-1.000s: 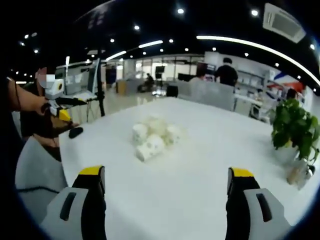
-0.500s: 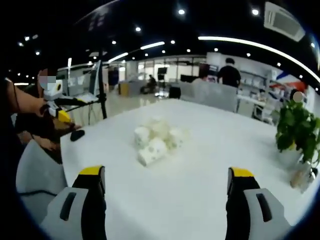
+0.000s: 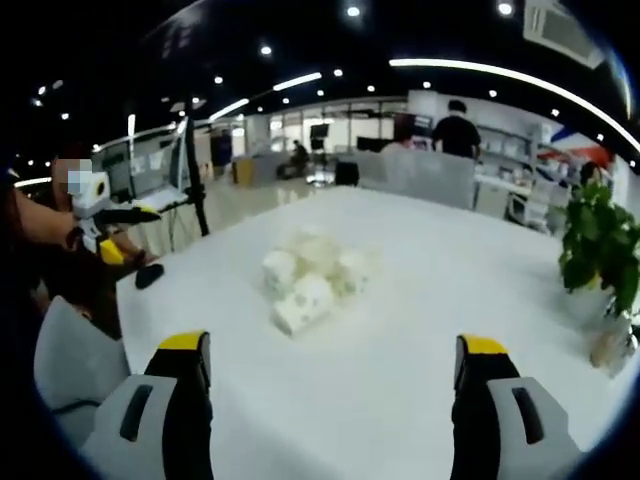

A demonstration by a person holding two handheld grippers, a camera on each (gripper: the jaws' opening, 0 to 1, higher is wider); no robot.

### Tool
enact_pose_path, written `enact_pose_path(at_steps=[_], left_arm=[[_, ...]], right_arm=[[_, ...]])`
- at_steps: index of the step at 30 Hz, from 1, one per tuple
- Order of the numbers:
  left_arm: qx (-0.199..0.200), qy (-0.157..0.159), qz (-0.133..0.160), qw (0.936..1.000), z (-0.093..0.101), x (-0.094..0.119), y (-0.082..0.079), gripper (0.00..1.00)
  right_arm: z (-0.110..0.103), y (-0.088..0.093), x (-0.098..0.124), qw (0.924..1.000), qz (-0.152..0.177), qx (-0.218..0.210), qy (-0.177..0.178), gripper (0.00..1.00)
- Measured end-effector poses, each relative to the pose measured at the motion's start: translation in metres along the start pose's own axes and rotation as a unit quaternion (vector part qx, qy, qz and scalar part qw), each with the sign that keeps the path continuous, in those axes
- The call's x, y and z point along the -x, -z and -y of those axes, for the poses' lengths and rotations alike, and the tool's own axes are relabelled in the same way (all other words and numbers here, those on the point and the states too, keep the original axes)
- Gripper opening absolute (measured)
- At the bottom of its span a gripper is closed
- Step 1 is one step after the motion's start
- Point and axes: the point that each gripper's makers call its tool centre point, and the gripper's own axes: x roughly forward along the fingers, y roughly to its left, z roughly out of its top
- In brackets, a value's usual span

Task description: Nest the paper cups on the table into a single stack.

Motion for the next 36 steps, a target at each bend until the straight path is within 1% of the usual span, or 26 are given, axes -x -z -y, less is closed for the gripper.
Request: enact_pose_path(at_steps=[3,5,8,11,14,16,21,25,30,36], left_arm=[[-0.002,0.005,-0.001,1.0,0.004,-0.003,0.004,0.99],[0.001,0.011,-0.003,0.9999,0.01,-0.005,0.006,0.99],[-0.005,0.023,-0.009,0.9997,0.019,-0.008,0.011,0.99],[-0.001,0.026,-0.011,0.9996,0.021,-0.008,0.013,0.99],[0.003,0.027,-0.01,0.9996,0.022,-0.007,0.013,0.99],[0.002,0.027,-0.008,0.9996,0.02,-0.006,0.011,0.99],[0.015,0.017,0.007,0.9997,0.012,-0.003,0.005,0.99],[0.03,0.014,0.001,0.9995,0.011,-0.003,0.006,0.99],[0.033,0.012,-0.001,0.9994,0.009,-0.002,0.009,0.99],[0.033,0.008,-0.006,0.9994,0.009,-0.003,0.014,0.98]], right_arm=[[-0.002,-0.001,-0.005,1.0,-0.007,0.001,-0.002,1.0],[-0.003,-0.005,-0.01,0.9999,-0.008,0.002,-0.005,1.0],[-0.007,-0.011,-0.017,0.9998,-0.011,0.009,-0.012,1.0],[-0.011,-0.017,-0.026,0.9995,-0.014,0.021,-0.019,0.99],[-0.011,-0.021,-0.034,0.9993,-0.016,0.025,-0.022,0.98],[-0.012,-0.022,-0.04,0.9992,-0.022,0.02,-0.025,0.95],[-0.013,-0.028,-0.056,0.9991,-0.022,0.017,-0.03,0.96],[-0.012,-0.033,-0.068,0.9992,-0.023,0.013,-0.031,0.96],[-0.01,-0.034,-0.083,0.999,-0.03,0.001,-0.032,0.96],[-0.007,-0.041,-0.095,0.9991,-0.027,-0.014,-0.03,0.96]])
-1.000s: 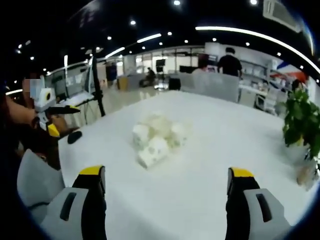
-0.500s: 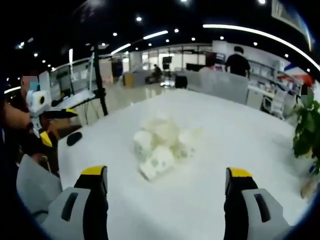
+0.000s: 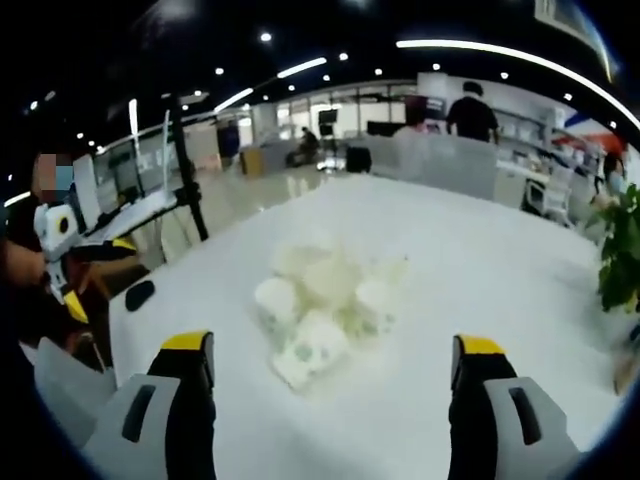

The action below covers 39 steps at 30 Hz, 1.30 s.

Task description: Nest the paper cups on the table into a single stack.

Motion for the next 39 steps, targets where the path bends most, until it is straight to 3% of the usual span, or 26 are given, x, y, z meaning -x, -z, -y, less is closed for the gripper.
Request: enact_pose_path(at_steps=[12,18,21,26,33,39], left_arm=[[0.0,-0.002,-0.009,1.0,-0.004,-0.004,0.006,0.99],[0.004,-0.004,-0.012,0.9999,-0.007,-0.003,0.008,0.99],[0.006,-0.007,-0.015,0.9998,-0.009,-0.002,0.011,0.99],[0.009,-0.009,-0.021,0.9997,-0.01,-0.003,0.016,0.98],[0.013,-0.009,-0.026,0.9995,-0.009,-0.004,0.02,0.98],[0.015,-0.01,-0.031,0.9994,-0.008,-0.002,0.024,0.98]], right_arm=[[0.004,0.01,-0.037,0.9993,-0.027,-0.026,0.004,0.94],[0.001,0.015,-0.053,0.9985,-0.033,-0.043,-0.001,0.87],[-0.008,0.02,-0.064,0.9965,-0.045,-0.065,-0.028,0.83],[-0.012,0.029,-0.078,0.995,-0.068,-0.064,-0.036,0.76],[-0.014,0.045,-0.093,0.9914,-0.096,-0.081,-0.035,0.68],[-0.015,0.051,-0.101,0.9859,-0.113,-0.119,-0.032,0.61]])
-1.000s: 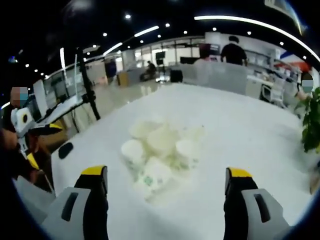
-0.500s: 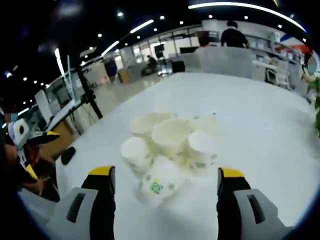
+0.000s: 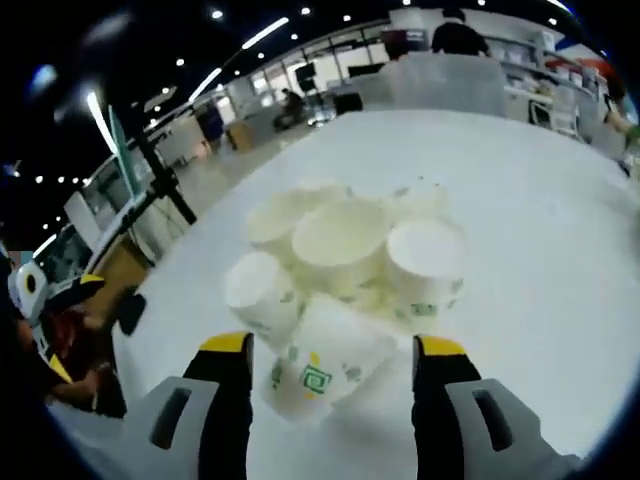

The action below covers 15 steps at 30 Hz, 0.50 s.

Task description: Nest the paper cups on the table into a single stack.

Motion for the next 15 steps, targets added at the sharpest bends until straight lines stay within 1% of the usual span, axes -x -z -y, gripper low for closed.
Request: enact_pose_path(at_steps=[6,9,10,12,13,14,15], left_arm=[[0.003,-0.004,-0.004,1.0,0.0,0.002,0.005,0.98],[0.004,-0.005,-0.004,1.0,-0.001,0.002,0.006,0.98],[0.005,-0.005,-0.003,1.0,-0.001,0.002,0.005,0.98],[0.004,-0.006,-0.003,1.0,0.0,0.002,0.005,0.98],[0.003,-0.006,-0.003,1.0,0.0,0.002,0.005,0.98],[0.003,-0.005,-0.002,1.0,0.001,0.002,0.005,0.98],[0.002,-0.005,-0.002,1.0,0.002,0.002,0.004,0.98]], right_arm=[[-0.002,0.009,-0.01,0.9997,-0.022,-0.002,0.006,0.55],[0.003,0.016,-0.013,0.9988,-0.042,0.008,0.022,0.5],[0.002,0.014,-0.013,0.9991,-0.037,0.005,0.019,0.49],[0.003,0.018,-0.013,0.9987,-0.048,0.004,0.018,0.43],[0.005,0.023,-0.012,0.9977,-0.061,0.018,0.023,0.41],[0.007,0.025,-0.011,0.9972,-0.066,0.024,0.025,0.4],[0.007,0.025,-0.01,0.9974,-0.064,0.024,0.024,0.39]])
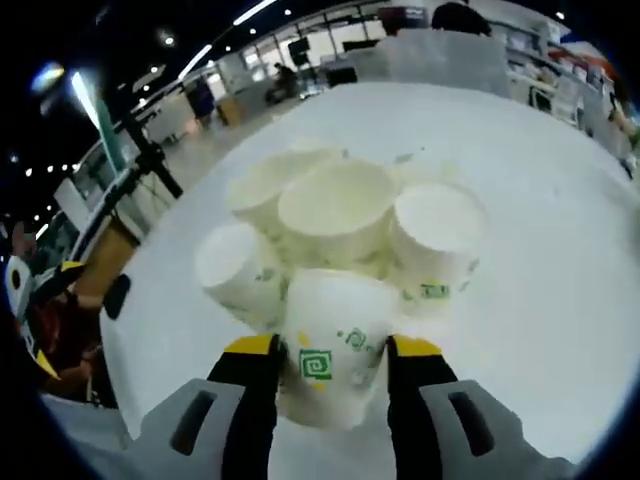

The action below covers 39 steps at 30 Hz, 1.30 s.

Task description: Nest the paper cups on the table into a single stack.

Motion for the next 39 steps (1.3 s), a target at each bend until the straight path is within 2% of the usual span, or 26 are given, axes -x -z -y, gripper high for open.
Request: enact_pose_path(at_steps=[9,17,25,27,33,39], left_arm=[[-0.002,0.008,0.001,1.0,0.007,-0.003,0.001,0.98],[-0.004,0.011,-0.003,0.9999,0.008,-0.003,0.004,0.98],[-0.005,0.008,-0.007,0.9999,0.006,0.0,0.005,0.98],[-0.006,0.008,-0.006,0.9999,0.007,0.0,0.003,0.98],[-0.004,0.007,-0.002,1.0,0.008,-0.003,-0.001,0.97],[-0.004,0.013,-0.001,0.9999,0.011,-0.007,-0.003,0.98]], right_arm=[[0.003,0.009,0.007,0.9996,-0.027,0.006,-0.01,0.38],[-0.001,-0.01,0.001,0.9991,-0.028,0.03,-0.004,0.41],[-0.004,-0.015,-0.015,0.9982,-0.039,0.045,0.004,0.45],[-0.006,-0.013,-0.015,0.9981,-0.045,0.043,0.0,0.41],[-0.003,-0.012,-0.01,0.9983,-0.041,0.042,-0.001,0.4],[0.0,-0.015,-0.001,0.9985,-0.019,0.051,-0.002,0.39]])
